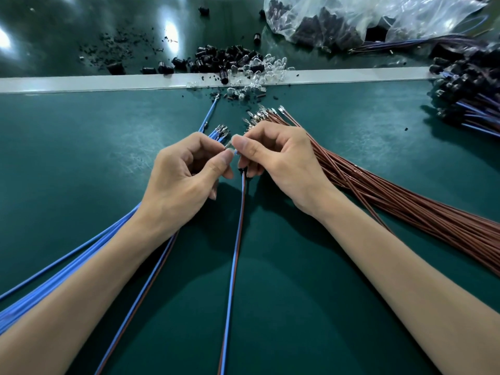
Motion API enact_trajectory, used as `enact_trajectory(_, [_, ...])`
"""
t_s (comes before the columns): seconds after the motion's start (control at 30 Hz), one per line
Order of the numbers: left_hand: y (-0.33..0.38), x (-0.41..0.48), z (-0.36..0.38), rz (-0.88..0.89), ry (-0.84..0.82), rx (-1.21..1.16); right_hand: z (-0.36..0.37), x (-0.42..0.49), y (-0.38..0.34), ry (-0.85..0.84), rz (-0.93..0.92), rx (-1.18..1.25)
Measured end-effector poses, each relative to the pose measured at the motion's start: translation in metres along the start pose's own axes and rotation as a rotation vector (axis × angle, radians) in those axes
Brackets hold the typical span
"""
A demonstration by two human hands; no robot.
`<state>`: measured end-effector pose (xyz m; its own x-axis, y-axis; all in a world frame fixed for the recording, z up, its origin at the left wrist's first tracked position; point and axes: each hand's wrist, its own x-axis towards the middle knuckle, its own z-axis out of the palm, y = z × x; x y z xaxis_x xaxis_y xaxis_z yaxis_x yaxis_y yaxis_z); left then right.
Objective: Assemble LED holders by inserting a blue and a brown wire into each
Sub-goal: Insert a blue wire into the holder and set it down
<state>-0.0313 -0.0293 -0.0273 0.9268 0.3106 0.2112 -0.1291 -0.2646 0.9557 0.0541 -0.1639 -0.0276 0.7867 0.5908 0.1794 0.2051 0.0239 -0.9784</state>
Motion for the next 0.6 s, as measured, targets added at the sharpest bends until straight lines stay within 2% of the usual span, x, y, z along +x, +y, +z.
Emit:
enact_trajectory(0.37, [0.000,0.002,-0.003,0.001,0.001,-0.067,-0.001,0.000,-0.005,-0.074,0.000,-0.011])
enact_trajectory(0.5, [-0.001,0.003,-0.002,-0.005,0.020,-0.052,-0.007,0.033,-0.013,0.056,-0.045,-0.301])
enact_trajectory(0.6, [-0.003,0.003,0.000,0.003,0.018,-0.050,-0.012,0.083,-0.014,0.118,-0.109,-0.670])
